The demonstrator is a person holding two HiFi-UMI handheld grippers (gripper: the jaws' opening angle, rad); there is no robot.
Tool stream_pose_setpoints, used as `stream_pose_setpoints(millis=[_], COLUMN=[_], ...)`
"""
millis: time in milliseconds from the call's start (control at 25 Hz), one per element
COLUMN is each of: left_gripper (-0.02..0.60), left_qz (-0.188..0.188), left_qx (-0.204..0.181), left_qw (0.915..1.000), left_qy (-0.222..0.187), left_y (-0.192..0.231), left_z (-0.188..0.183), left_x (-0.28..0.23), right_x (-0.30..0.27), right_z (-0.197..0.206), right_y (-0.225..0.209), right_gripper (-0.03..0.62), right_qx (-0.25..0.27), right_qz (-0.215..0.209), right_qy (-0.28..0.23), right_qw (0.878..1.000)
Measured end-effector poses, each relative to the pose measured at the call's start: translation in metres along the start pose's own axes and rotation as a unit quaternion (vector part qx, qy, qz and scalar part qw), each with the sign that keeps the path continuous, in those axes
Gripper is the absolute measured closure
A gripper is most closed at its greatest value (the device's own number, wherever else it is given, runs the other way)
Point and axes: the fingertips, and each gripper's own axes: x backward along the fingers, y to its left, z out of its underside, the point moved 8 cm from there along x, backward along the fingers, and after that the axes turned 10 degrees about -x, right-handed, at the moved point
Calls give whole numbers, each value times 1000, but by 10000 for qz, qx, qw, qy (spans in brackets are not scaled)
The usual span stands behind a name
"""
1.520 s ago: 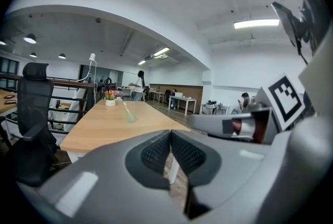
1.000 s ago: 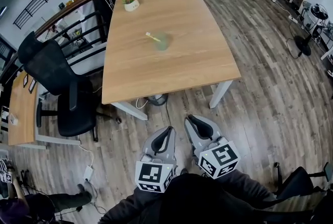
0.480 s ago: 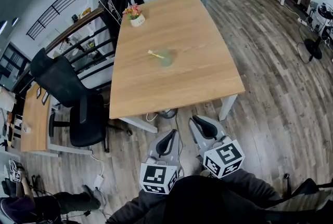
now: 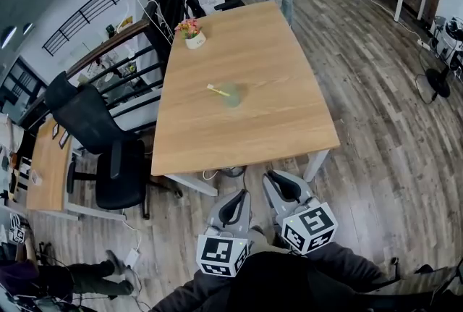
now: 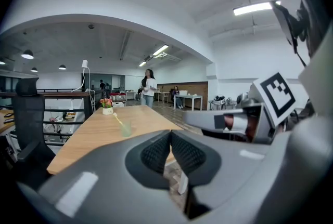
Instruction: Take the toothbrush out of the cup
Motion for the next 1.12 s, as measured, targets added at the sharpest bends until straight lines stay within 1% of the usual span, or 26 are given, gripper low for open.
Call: stream_pose_setpoints(millis=[200, 400, 760, 960, 1120], left_gripper=[572, 572, 572, 572, 572], left_qz=[-140, -54, -69, -62, -17], left_qx=[88, 127, 394, 508, 551], left_qw=[9999, 9999, 9991, 9985, 9983], left_qy=[-27, -51, 116, 175, 171], left_y=[12, 13, 39, 62, 89], left_z=[1, 7, 21, 27, 30], left_x=[-4, -9, -25, -40, -58], right_x=[-11, -19, -53, -81, -113], right_z=[1, 3, 16, 18, 17], right_y=[2, -2, -2, -8, -10], right_gripper=[546, 548, 546, 546, 546], right_qx=[51, 51, 28, -9, 13], right_qz=[-82, -24, -75, -28, -12], right_qy=[80, 106, 459, 577, 602], right_qw=[9999, 9999, 9989, 9983, 9982])
